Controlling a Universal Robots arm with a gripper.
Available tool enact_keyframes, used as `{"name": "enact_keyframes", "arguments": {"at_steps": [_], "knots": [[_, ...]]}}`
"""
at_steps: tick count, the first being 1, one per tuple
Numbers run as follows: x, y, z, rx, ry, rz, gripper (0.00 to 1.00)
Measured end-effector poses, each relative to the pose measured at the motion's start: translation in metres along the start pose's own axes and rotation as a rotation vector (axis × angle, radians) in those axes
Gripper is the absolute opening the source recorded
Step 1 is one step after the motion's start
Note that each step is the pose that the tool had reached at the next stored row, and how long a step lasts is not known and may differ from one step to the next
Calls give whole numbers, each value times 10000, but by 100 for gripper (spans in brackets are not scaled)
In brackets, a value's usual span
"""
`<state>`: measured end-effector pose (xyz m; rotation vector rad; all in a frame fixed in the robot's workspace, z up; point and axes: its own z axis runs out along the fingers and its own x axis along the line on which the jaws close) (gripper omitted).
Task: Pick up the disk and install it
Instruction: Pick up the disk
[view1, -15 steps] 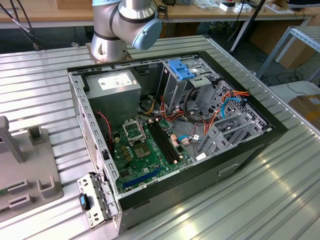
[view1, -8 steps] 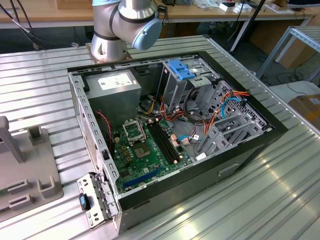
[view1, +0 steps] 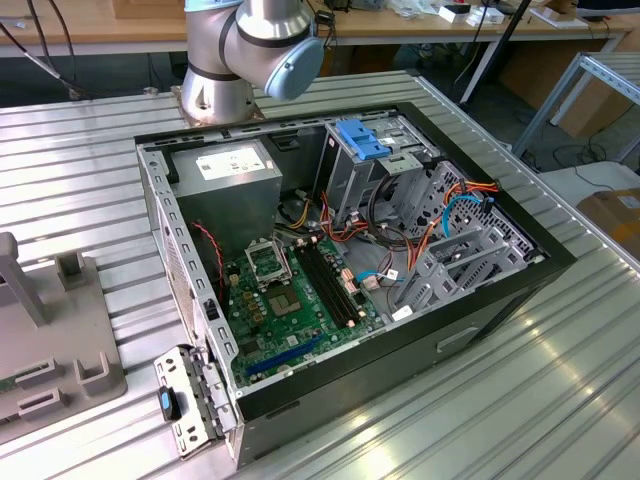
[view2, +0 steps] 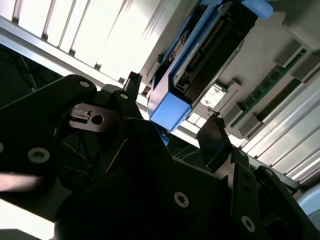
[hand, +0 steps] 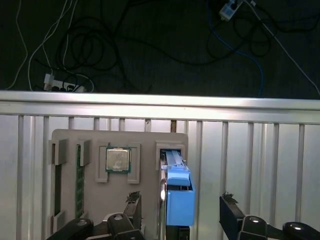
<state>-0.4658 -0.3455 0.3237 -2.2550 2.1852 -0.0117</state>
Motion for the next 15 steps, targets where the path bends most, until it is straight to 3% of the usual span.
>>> {"name": "enact_keyframes", "arguments": {"at_steps": [9, 15], "knots": [[0, 0, 17, 0, 0, 0, 72], [0, 0, 65, -2, 0, 0, 72]]}}
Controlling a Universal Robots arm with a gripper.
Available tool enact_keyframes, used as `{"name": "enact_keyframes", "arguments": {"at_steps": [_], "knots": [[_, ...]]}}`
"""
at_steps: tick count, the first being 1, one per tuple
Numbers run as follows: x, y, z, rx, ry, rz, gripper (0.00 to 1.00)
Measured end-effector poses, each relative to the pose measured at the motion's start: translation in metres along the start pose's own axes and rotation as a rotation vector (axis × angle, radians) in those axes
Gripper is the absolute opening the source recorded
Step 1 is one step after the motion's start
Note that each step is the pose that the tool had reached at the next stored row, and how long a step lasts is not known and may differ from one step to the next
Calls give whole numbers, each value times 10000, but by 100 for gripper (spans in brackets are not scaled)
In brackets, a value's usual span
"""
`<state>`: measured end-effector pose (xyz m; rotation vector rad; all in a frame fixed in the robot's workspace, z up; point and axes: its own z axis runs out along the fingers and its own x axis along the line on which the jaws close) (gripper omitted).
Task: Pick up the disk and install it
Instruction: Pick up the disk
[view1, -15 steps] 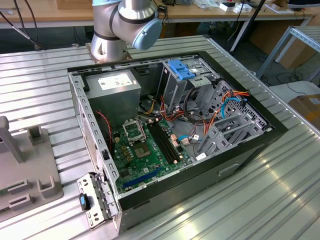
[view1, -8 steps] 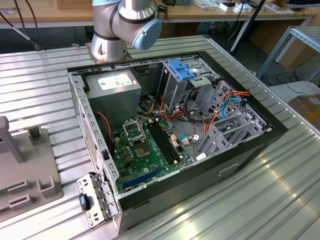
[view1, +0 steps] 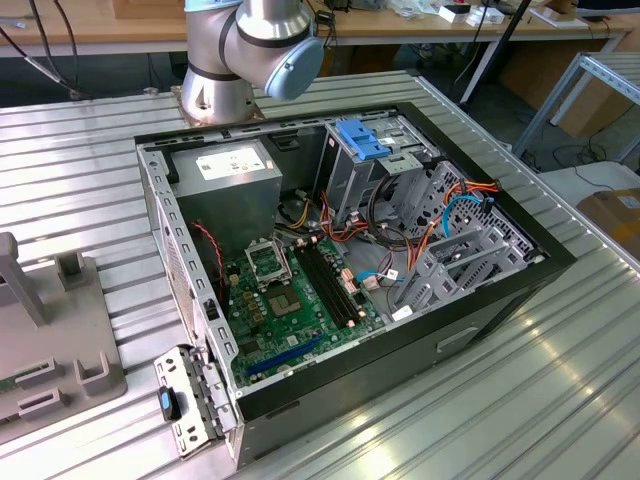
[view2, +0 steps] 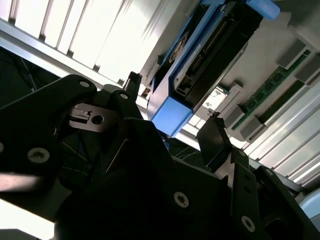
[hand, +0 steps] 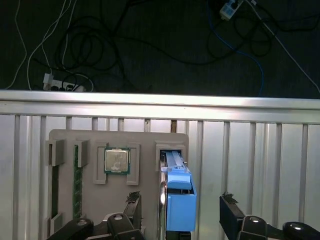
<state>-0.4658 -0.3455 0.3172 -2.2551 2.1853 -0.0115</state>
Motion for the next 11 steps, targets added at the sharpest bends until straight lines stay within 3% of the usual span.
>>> {"name": "enact_keyframes", "arguments": {"at_steps": [11], "knots": [[-1, 1, 60, 0, -4, 1, 72]]}}
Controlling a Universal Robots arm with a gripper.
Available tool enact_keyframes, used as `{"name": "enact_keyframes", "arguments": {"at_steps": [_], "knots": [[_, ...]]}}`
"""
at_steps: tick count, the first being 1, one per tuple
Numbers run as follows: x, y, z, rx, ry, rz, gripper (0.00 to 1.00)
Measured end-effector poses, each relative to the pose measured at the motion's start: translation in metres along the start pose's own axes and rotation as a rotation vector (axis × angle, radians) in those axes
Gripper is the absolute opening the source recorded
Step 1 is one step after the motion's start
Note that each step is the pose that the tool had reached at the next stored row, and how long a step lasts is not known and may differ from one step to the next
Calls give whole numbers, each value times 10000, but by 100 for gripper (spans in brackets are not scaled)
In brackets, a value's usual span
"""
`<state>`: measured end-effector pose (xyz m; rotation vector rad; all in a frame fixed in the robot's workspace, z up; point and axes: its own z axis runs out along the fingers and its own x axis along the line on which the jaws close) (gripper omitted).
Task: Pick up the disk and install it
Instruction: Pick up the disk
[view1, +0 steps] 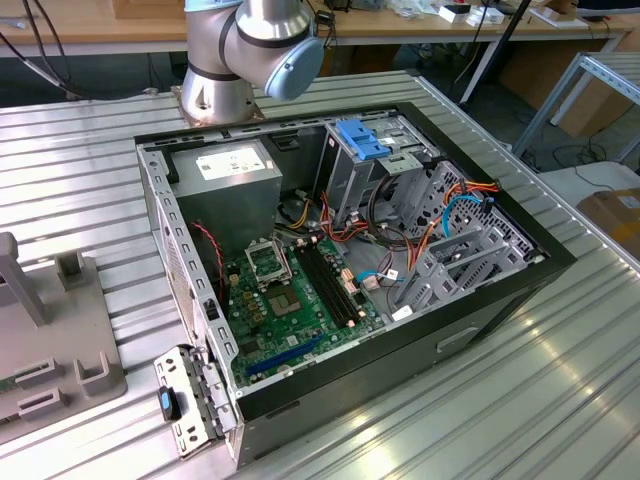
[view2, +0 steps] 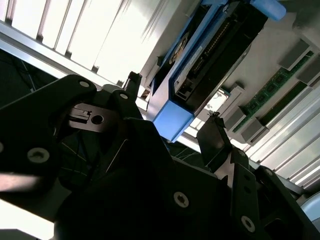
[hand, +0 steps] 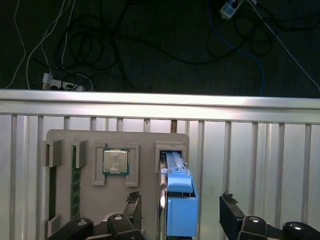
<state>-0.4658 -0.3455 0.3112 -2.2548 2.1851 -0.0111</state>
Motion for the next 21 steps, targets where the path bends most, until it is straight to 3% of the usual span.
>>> {"name": "enact_keyframes", "arguments": {"at_steps": [2, 4, 5, 21], "knots": [[0, 0, 4, -1, -27, -1, 72], [1, 0, 7, 8, -187, 0, 72], [2, 0, 6, 10, -307, 1, 72], [35, 12, 7, 11, -314, 1, 72]]}}
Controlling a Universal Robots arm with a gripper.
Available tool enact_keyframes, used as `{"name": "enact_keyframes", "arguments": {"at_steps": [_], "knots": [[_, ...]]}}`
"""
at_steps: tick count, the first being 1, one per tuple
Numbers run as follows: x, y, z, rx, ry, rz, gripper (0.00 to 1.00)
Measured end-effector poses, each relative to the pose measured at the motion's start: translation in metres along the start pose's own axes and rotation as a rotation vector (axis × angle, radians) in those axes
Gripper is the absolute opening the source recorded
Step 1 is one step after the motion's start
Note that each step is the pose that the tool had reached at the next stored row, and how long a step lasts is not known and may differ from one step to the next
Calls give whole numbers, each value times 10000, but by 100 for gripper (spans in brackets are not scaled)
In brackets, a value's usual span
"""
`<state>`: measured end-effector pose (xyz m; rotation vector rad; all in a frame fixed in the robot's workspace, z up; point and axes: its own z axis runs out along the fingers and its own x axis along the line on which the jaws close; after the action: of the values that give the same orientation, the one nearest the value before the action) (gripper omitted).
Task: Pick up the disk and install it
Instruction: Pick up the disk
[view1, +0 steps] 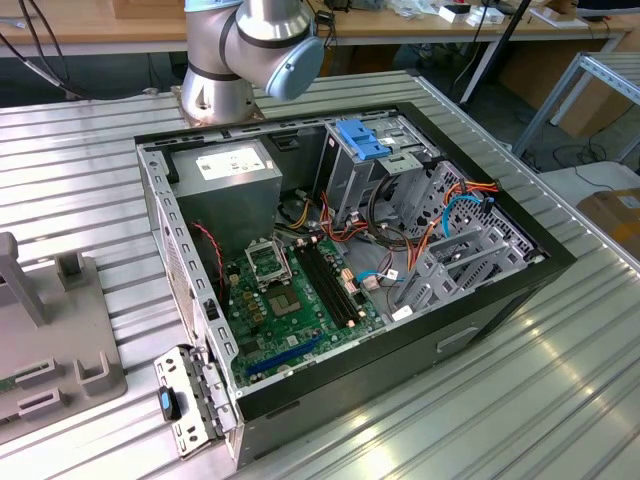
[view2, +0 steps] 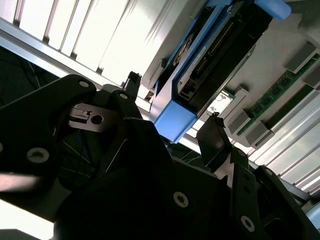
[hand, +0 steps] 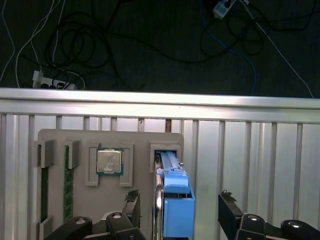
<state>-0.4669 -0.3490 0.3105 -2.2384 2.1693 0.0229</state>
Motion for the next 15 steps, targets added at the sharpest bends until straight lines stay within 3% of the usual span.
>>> {"name": "enact_keyframes", "arguments": {"at_steps": [5, 8, 11, 14, 15], "knots": [[0, 1, 0, 0, 0, 0, 72], [0, 3, 0, 0, 0, 0, 57], [0, 3, 0, 0, 0, 0, 56], [0, 4, 0, 0, 0, 0, 37], [0, 4, 0, 0, 0, 0, 36]]}}
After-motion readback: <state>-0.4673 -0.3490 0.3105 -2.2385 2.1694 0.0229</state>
